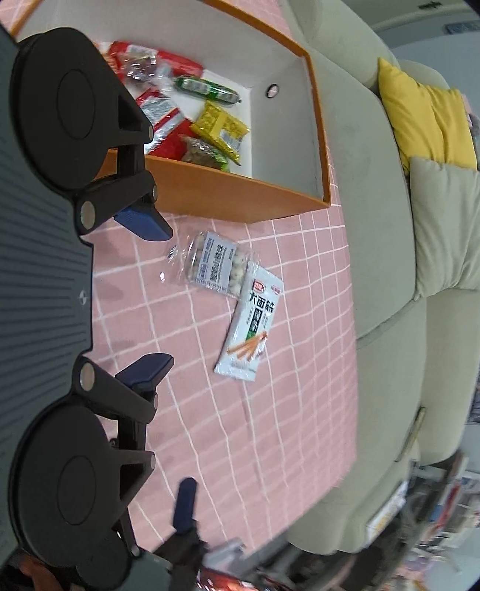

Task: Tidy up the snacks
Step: 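Withdraw both open tools from the box toward the white snack packs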

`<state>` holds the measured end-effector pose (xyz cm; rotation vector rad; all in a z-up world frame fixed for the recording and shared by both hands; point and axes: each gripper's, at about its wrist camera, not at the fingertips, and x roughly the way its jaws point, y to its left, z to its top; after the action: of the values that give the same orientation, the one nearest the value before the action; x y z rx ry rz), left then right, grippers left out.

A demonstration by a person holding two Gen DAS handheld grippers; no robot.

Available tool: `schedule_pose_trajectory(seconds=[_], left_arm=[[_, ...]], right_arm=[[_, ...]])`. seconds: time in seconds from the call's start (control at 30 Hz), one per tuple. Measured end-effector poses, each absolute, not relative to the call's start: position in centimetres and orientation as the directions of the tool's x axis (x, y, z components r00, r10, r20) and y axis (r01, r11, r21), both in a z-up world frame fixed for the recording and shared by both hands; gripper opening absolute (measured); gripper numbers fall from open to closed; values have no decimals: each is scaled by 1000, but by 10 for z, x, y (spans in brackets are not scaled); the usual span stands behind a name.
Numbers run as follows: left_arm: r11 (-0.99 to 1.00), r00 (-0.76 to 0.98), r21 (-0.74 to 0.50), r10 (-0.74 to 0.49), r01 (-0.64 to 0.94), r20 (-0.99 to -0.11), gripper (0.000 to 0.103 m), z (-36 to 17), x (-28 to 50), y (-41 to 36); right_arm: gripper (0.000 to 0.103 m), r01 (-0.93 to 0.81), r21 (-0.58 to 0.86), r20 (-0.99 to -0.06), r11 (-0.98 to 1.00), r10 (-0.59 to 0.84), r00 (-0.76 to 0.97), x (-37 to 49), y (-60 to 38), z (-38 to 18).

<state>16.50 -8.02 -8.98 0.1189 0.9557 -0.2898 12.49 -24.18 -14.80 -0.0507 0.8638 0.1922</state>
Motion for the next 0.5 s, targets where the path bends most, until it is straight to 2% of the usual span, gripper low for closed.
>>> schedule_pose_trajectory(seconds=[0.27,0.37,0.5], left_arm=[[953,540,90,-86,290,-837,82,-114,200,-102],[948,530,130,-46,289,-847,74,-124,211,-107],[933,525,186,-3,307,-851,73,-138,218,-114]], right_arm=[[84,-319,-13,-772,948,194,605,161,-241,-168],[84,-334,-31,-775,942,189,604,177,-242,-176],[84,-377,-23,-768,926,225,599,204,-243,-186]])
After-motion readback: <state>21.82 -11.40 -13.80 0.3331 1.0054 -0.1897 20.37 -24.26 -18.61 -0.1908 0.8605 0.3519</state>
